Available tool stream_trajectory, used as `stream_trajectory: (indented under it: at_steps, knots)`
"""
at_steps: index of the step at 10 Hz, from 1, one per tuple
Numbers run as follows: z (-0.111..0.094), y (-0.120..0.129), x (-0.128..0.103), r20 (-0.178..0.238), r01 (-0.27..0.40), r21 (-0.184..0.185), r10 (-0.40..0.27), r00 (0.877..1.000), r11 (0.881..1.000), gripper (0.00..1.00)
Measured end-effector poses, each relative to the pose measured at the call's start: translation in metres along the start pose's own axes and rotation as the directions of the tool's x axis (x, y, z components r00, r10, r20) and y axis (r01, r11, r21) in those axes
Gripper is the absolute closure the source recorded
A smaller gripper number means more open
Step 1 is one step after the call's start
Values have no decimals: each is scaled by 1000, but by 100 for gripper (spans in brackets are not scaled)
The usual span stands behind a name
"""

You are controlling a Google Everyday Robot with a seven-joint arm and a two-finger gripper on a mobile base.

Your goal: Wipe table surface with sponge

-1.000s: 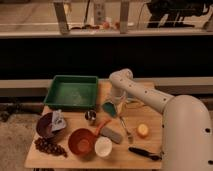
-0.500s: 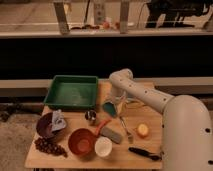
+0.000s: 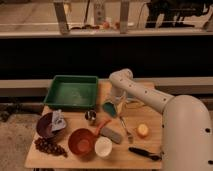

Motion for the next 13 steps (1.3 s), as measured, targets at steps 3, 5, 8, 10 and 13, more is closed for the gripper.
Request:
stream_trajectory:
  at_steps: [3, 5, 8, 10, 13]
  knots:
    - [0, 0, 0, 0, 0, 0, 0, 1000, 1000, 100]
    - [0, 0, 0, 0, 0, 0, 0, 1000, 1000, 100]
    - [0, 0, 0, 0, 0, 0, 0, 1000, 1000, 100]
    - [0, 0, 0, 0, 0, 0, 0, 1000, 1000, 100]
    - [0, 0, 0, 0, 0, 0, 0, 1000, 1000, 100]
